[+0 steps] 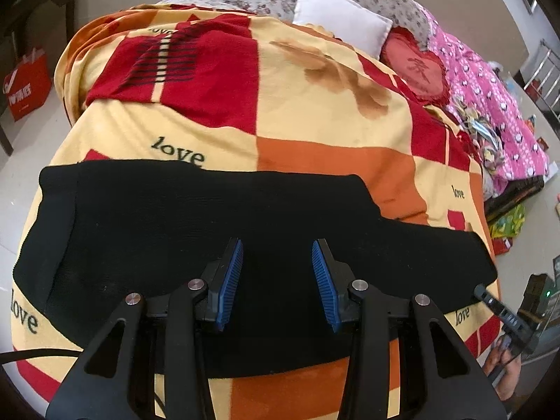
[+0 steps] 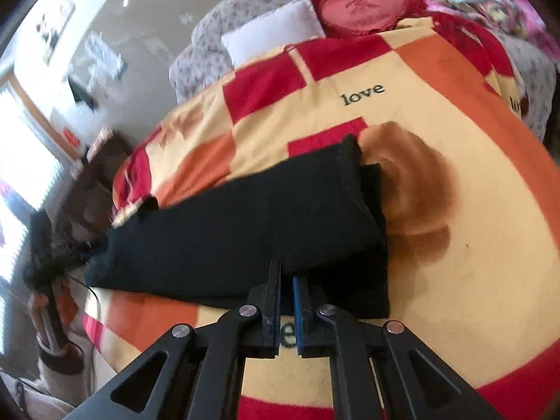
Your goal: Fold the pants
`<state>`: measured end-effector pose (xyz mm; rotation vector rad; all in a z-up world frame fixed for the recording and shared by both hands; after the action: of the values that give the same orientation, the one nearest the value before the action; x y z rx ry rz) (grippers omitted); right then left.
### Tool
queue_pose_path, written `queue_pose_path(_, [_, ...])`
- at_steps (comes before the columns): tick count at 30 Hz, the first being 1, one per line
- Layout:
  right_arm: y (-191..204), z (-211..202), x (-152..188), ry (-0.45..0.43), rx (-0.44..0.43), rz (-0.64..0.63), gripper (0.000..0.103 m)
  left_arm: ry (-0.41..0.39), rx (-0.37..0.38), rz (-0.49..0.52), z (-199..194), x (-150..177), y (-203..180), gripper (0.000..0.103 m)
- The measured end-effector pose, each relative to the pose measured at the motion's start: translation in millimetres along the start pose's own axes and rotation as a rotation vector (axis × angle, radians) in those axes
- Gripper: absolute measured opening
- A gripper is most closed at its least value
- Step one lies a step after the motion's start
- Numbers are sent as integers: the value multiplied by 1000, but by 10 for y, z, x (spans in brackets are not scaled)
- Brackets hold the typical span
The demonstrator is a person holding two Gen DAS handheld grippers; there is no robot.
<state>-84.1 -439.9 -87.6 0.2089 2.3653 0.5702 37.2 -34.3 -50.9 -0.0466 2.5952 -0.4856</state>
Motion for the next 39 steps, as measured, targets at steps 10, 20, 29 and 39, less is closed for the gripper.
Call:
queue_pose_path(10, [-115,-45,-245,-128,-5,66,5,23,2,21,64,42,-149,40])
queue_pose_path(20, [66,-91,-99,-32,163,-110,5,36,3,58,172,95,-321,40])
queue_pose_path(29, [-74,-325,-217,-43,370,-135,19,-4,-57,107,236,123,-468,44])
queue_pose_path(39, [384,-270,-406,-81,260,-212,45,3,-39,155,322,170,-782,57])
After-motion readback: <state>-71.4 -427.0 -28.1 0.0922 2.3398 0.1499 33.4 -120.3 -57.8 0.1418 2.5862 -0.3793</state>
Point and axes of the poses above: each gripper's, at about its wrist camera, not at the fingertips, and z roughly the way its jaws point, y to its left, x to its underside, the point moved 4 cm from there along z, roughly the way its jaws point, and after that the axes turned 6 degrees about -z, right-handed, at the moved point
